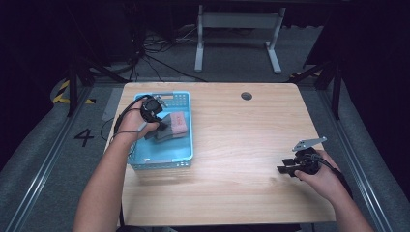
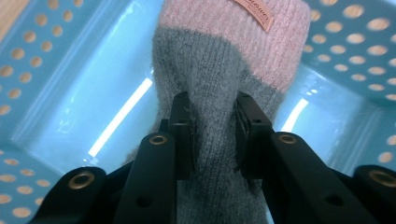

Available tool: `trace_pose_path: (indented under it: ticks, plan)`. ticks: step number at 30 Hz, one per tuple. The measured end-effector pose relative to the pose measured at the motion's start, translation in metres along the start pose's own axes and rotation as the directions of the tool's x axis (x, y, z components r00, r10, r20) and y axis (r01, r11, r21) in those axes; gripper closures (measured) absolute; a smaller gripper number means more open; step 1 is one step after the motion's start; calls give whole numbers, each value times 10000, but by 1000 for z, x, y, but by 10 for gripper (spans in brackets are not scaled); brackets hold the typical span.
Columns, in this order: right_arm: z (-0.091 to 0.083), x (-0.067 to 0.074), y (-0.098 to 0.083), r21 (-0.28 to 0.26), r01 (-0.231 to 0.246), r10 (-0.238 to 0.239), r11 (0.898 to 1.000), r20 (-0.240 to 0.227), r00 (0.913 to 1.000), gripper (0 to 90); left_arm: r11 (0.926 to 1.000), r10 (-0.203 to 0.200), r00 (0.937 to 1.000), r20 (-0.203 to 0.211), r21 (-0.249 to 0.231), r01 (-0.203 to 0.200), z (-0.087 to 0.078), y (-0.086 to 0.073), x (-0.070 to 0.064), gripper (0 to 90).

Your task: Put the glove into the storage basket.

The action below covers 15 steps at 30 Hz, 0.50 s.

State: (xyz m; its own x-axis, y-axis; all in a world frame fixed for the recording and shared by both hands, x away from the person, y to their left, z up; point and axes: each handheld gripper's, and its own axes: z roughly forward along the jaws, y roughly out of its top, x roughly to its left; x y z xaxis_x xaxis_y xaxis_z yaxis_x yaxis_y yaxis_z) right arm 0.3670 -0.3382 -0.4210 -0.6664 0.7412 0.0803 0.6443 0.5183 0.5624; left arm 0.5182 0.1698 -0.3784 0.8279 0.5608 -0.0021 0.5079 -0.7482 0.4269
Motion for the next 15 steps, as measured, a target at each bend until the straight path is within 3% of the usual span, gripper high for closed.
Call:
trace_pose_path:
  ticks: [15]
  plan:
    - [3,2,-1,63,48,-47,10000,-18,10000,566,9980,368,9983,454,490,-391,28,1,3,718]
